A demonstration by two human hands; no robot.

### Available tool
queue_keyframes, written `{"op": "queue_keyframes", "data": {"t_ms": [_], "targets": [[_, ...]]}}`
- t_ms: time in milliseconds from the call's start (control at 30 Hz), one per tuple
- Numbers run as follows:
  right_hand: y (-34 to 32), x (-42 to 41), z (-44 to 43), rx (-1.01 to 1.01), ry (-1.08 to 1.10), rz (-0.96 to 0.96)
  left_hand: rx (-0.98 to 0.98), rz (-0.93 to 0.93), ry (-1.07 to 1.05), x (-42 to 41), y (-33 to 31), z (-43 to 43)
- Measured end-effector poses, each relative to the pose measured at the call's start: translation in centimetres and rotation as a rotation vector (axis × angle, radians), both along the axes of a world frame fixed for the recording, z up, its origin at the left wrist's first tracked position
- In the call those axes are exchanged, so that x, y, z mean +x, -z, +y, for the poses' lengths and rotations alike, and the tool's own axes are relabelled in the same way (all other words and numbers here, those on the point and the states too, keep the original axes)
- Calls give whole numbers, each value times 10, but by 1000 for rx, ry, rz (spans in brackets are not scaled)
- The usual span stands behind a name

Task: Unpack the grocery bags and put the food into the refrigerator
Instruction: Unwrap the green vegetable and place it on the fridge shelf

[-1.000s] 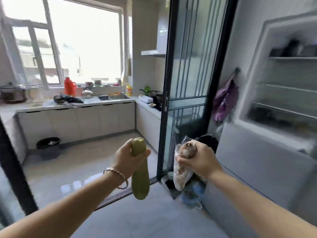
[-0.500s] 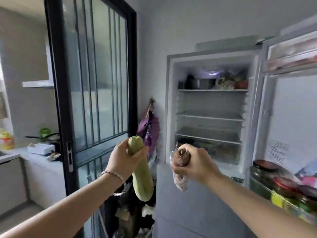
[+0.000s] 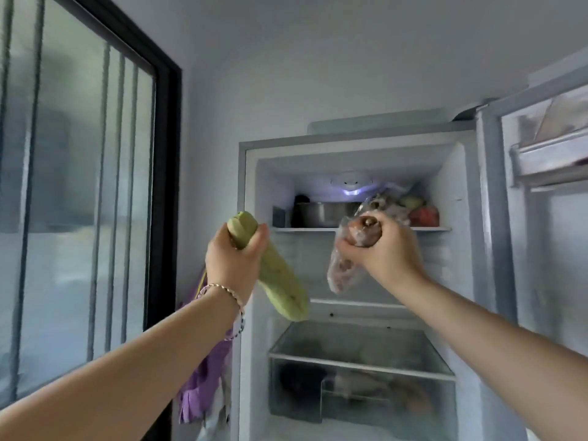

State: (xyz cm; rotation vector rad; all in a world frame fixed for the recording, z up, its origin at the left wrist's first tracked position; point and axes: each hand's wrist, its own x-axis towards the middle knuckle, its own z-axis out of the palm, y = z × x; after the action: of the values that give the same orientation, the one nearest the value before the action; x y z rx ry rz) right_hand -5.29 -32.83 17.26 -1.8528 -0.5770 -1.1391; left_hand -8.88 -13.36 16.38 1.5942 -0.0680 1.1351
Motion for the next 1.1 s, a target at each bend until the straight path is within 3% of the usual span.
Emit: {"op": "queue_keyframes", "data": {"t_ms": [267,400,600,900,1100], "targets": [[-81,168,-20,21,37,-142,-311,-52,146,171,-70,-18],[-90,216,-22,84,33,-203,-373,-33,161,230,-86,-31],[-90,252,-27,258,17,-226,-640,86,334,294,-106,-39],[-100,270,-27,226,73,-266,-198,280,223,339,-105,-39],[-97,265,-27,188,110,-333,426,470,60,325,-112,-40]]}}
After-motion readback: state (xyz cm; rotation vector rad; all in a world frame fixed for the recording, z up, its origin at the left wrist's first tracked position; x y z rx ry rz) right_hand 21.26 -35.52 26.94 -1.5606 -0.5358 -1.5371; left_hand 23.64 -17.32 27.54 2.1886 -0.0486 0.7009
